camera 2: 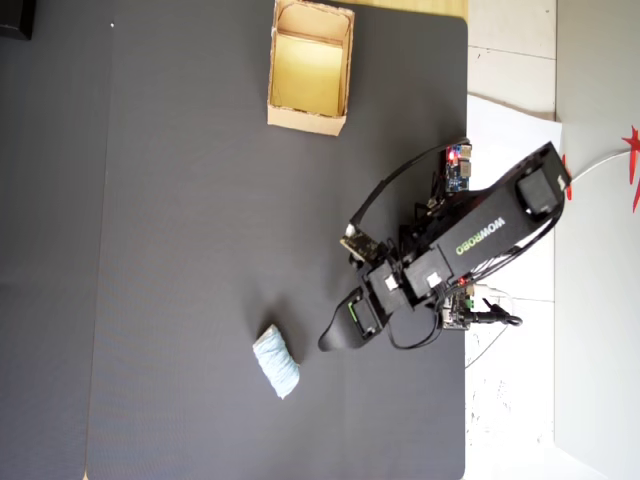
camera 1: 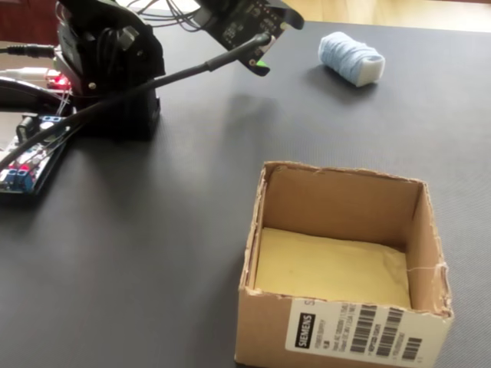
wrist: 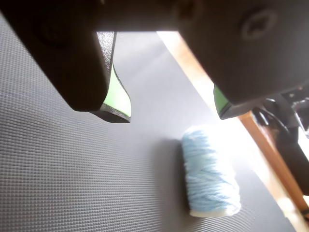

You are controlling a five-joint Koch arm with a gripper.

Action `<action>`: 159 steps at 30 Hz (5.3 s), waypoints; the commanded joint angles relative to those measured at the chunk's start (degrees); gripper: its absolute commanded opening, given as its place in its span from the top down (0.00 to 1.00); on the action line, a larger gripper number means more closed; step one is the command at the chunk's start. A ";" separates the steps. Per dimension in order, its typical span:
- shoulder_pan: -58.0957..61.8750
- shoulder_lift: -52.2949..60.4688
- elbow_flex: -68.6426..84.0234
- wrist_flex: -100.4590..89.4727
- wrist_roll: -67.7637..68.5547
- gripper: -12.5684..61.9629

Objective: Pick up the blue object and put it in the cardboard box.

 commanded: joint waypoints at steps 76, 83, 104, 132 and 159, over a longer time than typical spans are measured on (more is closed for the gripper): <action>6.68 -42.54 -49.22 16.61 0.18 0.71; 11.07 -31.55 -39.29 11.25 -1.41 0.71; 22.50 9.32 -7.91 2.11 -4.13 0.71; 58.89 13.89 -6.24 -11.51 -18.46 0.71; 80.16 -21.27 -33.93 -11.51 -19.86 0.70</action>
